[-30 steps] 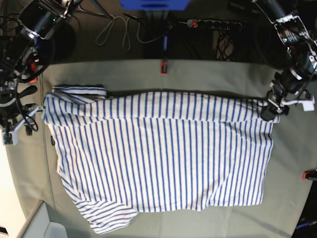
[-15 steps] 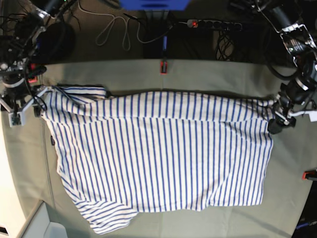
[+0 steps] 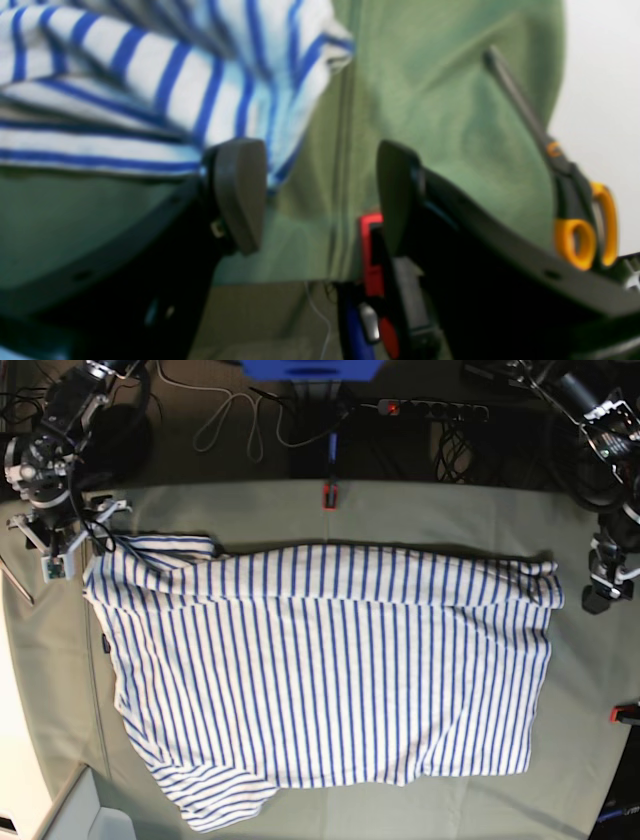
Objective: Layout the t-shirt on the table in an organized manner, then fold the t-shirt properly
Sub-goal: 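Lower the shirt edge and regrasp it with both grippers, then hold the shirt edge with both grippers and adjust the grip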
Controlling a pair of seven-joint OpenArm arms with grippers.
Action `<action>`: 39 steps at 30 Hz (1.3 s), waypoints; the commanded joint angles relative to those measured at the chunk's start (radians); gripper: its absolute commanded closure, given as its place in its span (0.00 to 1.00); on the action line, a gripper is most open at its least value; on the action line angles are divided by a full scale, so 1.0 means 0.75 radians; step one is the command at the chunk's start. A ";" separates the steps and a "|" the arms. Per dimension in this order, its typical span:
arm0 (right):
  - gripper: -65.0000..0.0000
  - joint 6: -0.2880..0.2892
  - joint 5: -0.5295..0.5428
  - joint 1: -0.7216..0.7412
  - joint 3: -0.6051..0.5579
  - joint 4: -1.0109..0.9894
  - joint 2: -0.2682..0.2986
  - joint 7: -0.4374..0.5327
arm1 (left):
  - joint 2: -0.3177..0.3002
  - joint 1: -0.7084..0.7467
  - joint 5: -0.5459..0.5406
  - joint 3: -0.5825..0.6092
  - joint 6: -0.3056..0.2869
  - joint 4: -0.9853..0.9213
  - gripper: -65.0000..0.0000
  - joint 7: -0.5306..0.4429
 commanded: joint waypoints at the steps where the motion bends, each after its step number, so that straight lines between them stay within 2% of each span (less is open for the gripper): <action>1: 0.45 -0.007 0.017 -0.001 0.004 0.022 0.005 0.030 | -0.045 -0.017 -0.026 -0.005 -0.011 0.020 0.29 0.000; 7: 0.45 -0.007 0.017 0.006 0.002 -0.040 -0.036 0.032 | -0.024 -0.064 0.160 0.021 -0.017 0.012 0.29 -0.012; 12: 0.45 -0.007 0.017 0.008 0.000 -0.040 -0.036 0.032 | 0.047 -0.068 0.277 0.087 -0.017 0.026 0.29 -0.171; 22: 0.45 -0.007 0.017 0.003 0.000 -0.040 -0.026 0.032 | 0.055 -0.064 0.401 0.300 -0.017 0.010 0.29 -0.355; 31: 0.45 -0.007 0.017 0.003 0.000 -0.040 -0.026 0.032 | 0.055 -0.062 0.534 0.334 -0.017 0.008 0.29 -0.372; 39: 0.45 -0.007 0.017 0.008 0.002 -0.038 -0.026 0.032 | 0.045 -0.019 0.543 0.339 -0.021 -0.025 0.29 -0.372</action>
